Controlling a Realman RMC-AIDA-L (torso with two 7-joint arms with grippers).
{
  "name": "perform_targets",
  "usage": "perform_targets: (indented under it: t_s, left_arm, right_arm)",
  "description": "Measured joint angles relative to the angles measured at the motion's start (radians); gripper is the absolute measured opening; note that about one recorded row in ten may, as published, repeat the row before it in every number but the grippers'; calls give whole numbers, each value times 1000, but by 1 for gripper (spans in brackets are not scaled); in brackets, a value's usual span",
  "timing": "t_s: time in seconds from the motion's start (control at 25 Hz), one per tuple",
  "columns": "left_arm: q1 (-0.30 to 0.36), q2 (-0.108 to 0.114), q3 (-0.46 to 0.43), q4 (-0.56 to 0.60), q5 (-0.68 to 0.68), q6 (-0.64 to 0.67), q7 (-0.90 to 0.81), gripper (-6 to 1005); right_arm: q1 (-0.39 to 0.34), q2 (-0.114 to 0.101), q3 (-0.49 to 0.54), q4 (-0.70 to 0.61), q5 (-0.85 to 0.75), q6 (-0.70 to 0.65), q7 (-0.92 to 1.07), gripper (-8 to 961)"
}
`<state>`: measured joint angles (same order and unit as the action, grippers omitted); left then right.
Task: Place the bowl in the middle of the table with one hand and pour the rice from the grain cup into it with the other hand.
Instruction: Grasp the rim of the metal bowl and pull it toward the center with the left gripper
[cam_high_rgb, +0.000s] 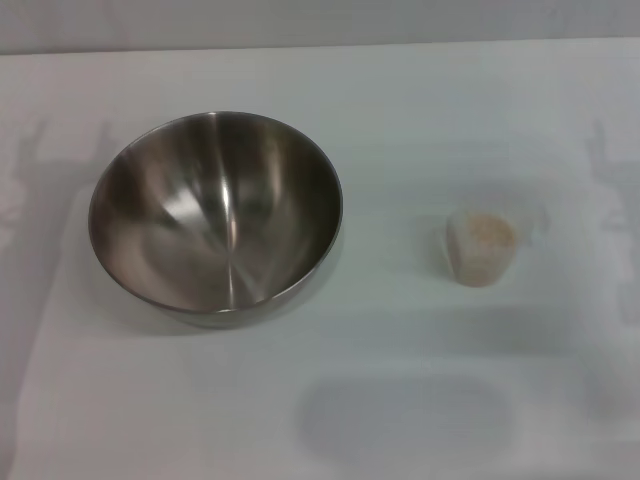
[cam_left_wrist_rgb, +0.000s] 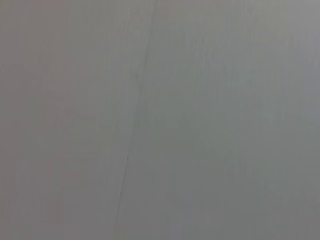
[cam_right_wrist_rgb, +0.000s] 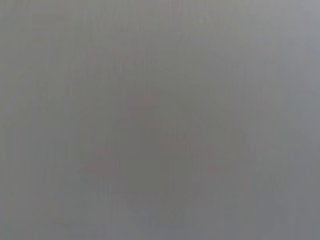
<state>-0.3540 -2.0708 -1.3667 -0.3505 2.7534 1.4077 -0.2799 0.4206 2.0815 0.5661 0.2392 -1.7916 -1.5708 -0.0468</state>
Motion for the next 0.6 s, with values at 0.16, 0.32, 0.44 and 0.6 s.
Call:
perform_targets:
  t_s: [0.16,0.32,0.44,0.6]
  left_arm:
    - [0,0,0,0,0,-2,0,855]
    - [0,0,0,-1,0,-3,-1,848]
    - [-2,0,0,-1,0,-3,-1,843]
    - [-2,0,0,-2,0,-3,-1,836]
  right_arm:
    - [0,0,0,0,0,0,-2,627]
    - [0,0,0,0,0,0,-3,627]
    - [1,0,0,-2,0,5,-3,627]
    - [6,0,1,-5,0,13,-2,627]
